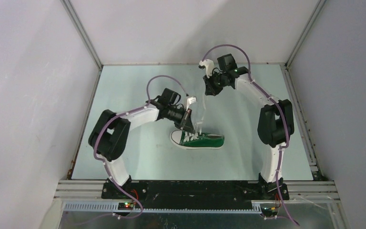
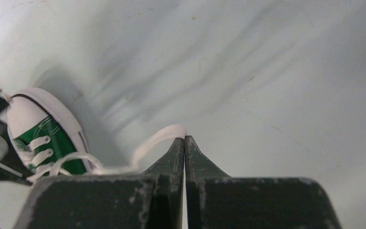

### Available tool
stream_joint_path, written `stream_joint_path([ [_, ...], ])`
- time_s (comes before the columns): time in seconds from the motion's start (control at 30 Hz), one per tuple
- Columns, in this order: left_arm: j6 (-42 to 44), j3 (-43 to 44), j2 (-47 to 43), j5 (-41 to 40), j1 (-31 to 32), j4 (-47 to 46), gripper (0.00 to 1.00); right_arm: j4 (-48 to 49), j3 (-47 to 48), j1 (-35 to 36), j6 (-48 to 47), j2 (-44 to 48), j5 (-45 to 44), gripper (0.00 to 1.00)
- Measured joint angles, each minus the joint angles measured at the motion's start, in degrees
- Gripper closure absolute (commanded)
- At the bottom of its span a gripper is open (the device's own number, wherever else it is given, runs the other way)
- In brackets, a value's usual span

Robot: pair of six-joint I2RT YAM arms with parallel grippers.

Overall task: Tie the shoes
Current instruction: Tie the shoelace on the shoe.

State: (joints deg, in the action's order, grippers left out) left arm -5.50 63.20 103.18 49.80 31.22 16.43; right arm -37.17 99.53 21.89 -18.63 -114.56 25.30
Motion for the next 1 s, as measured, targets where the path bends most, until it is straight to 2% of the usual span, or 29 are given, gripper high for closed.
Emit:
stream_joint_path([
  [0.07,1.8,0.7,-1.7,-1.2,-0.9,2.1,1.0,0.0,0.1,-0.4,0.2,0.0,2.7,1.0],
  [0.23,10.9,3.7,-5.9,-3.3,-3.3,15.0,1.0,-0.4,0.6,1.0,1.9,0.0,8.9,1.0],
  [0.5,24.9,14.8,-6.1,-6.8,-3.2,30.3,1.0,3.1,8.1,6.7,10.0,-3.1,13.3,1.0],
  [0.8,34.0,35.7,-6.0,-11.9,-4.0,40.3,1.0,6.6,8.8,5.5,15.6,-3.8,6.1,1.0],
  [0.9,35.0,43.6,-5.5,-12.2,-4.8,42.8,1.0,7.5,5.5,3.8,16.1,-1.4,2.9,1.0],
  [1.0,36.0,47.6,-5.2,-12.3,-5.7,45.0,1.0,7.5,0.6,1.9,16.7,3.7,0.3,1.0],
])
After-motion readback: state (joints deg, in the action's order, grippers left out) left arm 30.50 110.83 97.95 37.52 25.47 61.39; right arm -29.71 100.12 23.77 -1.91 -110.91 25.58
